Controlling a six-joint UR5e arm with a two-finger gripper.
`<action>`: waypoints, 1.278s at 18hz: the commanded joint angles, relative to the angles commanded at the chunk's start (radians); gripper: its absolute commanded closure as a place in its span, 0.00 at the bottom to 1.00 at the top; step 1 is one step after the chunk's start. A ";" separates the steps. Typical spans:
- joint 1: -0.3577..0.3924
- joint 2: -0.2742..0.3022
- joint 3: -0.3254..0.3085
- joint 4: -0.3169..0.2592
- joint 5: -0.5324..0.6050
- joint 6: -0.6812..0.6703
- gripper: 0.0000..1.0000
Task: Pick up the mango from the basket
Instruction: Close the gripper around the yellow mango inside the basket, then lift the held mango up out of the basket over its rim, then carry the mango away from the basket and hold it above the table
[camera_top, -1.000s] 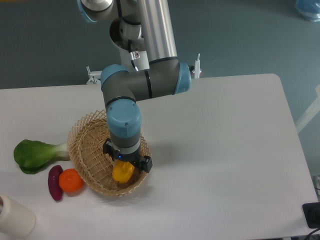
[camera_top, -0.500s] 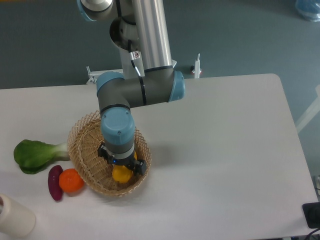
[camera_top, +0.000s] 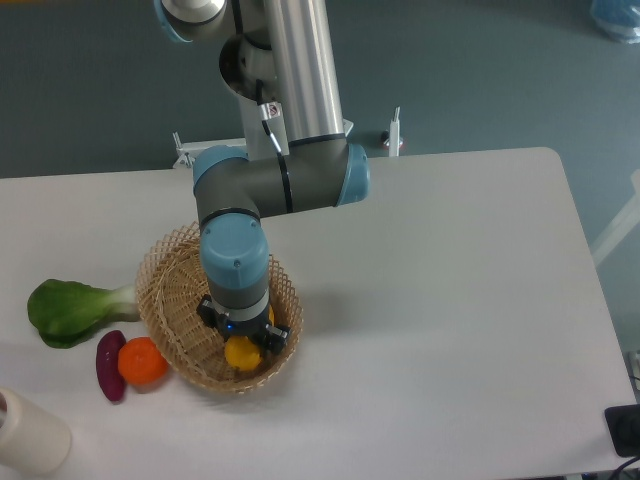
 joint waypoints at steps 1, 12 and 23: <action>0.002 0.011 0.000 -0.003 0.000 0.003 0.69; 0.070 0.101 0.003 -0.008 0.017 0.012 0.68; 0.233 0.144 0.003 -0.032 0.087 0.184 0.68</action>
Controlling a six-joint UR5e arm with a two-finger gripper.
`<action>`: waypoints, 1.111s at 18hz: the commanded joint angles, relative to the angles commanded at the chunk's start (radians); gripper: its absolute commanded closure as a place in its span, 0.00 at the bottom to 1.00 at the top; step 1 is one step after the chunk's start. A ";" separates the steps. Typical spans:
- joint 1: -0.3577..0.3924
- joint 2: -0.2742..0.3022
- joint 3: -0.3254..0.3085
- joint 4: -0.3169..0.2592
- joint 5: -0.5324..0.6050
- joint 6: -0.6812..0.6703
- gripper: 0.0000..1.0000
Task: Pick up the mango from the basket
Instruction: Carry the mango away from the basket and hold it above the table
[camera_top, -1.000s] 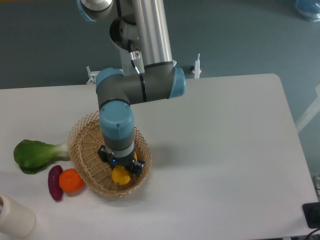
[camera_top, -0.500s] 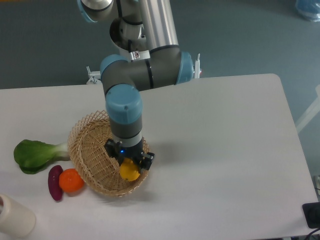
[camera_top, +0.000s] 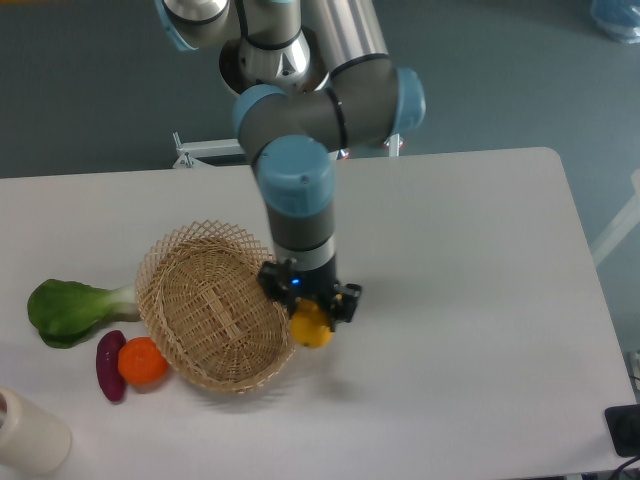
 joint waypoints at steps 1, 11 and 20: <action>0.025 0.011 0.002 -0.006 0.002 0.018 0.68; 0.147 -0.020 0.029 -0.006 0.038 0.235 0.67; 0.163 -0.055 0.075 -0.006 0.058 0.290 0.67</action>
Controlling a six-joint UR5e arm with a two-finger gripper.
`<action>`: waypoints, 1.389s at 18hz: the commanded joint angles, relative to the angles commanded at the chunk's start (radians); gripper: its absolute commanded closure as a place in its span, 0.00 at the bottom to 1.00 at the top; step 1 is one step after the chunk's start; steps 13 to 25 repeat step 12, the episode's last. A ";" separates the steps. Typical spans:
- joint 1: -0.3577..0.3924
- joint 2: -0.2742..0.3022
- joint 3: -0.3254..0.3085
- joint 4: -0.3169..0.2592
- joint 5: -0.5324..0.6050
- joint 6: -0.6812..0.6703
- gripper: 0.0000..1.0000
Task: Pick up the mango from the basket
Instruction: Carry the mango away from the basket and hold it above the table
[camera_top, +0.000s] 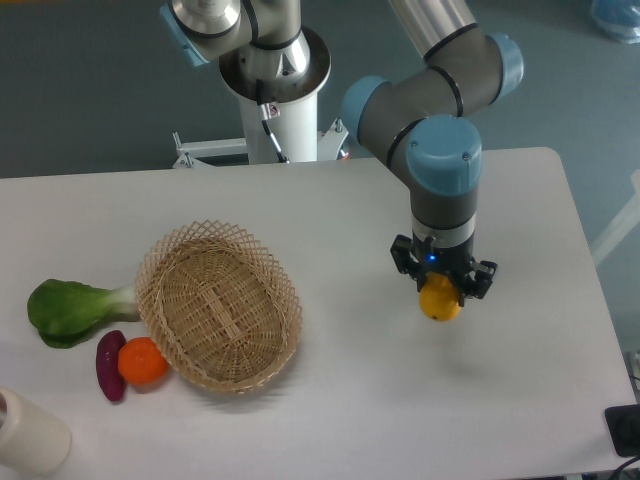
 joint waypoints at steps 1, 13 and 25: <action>0.000 0.000 0.002 0.000 0.003 0.000 0.67; 0.023 -0.002 -0.002 0.000 0.000 0.037 0.67; 0.023 -0.002 -0.002 0.000 0.000 0.037 0.67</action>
